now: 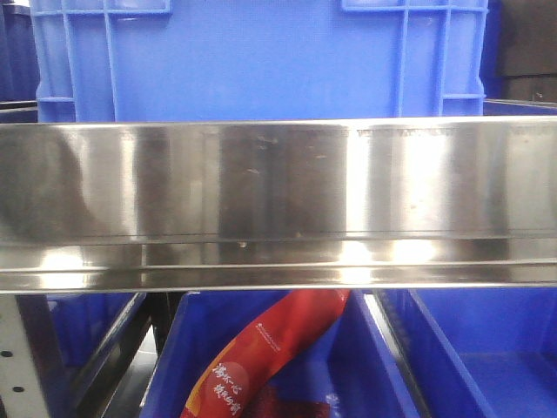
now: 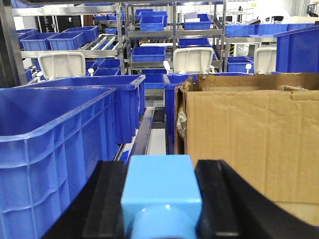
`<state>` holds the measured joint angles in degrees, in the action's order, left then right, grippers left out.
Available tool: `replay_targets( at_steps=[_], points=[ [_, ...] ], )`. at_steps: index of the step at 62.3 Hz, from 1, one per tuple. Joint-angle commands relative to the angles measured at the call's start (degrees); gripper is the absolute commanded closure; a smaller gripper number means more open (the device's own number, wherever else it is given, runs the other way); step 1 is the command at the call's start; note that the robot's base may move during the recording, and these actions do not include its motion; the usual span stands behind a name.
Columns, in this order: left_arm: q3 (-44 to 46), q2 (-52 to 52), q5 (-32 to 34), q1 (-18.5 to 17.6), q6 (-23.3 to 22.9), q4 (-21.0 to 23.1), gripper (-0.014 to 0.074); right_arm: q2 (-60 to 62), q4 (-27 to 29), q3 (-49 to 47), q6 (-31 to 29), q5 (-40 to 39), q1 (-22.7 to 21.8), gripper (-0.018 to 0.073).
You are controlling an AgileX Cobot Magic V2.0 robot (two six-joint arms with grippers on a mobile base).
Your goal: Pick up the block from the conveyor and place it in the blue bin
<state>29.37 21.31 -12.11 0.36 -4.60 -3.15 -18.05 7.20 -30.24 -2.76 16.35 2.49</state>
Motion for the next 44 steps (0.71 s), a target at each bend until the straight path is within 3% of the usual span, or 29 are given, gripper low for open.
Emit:
replay_targets(
  at_steps=[1, 13, 18, 28, 34, 44],
  points=[
    [-0.1, -0.3, 1.6, -0.3, -0.4, -0.2, 0.0708, 0.1, 0.1, -0.4, 0.0, -1.4, -0.1, 0.0715],
    [0.5, 0.2, 2.7, -0.3, -0.4, 1.6, 0.0708, -0.8, 0.3, -0.6, 0.0, -5.8, 0.0, 0.0715],
    [3.1, 2.0, -0.9, -0.5, 0.0, 2.0, 0.0708, -3.1, 0.3, -2.2, 0.0, -10.1, 0.0, 0.0715],
    [10.9, 7.3, -2.8, -2.8, 7.5, 2.3, 0.0708, -10.5, 0.3, -9.1, -0.3, -10.0, 0.1, 0.0715],
    [15.8, 11.2, -2.7, -5.8, 11.9, 2.6, 0.0708, -16.3, 0.3, -13.7, -0.3, -10.0, 1.9, 0.0715],
    [20.8, 17.2, -2.1, -12.9, 12.0, 3.2, 0.0708, -24.6, 0.3, -21.0, -0.3, -10.0, 9.0, 0.0715]
  ],
)
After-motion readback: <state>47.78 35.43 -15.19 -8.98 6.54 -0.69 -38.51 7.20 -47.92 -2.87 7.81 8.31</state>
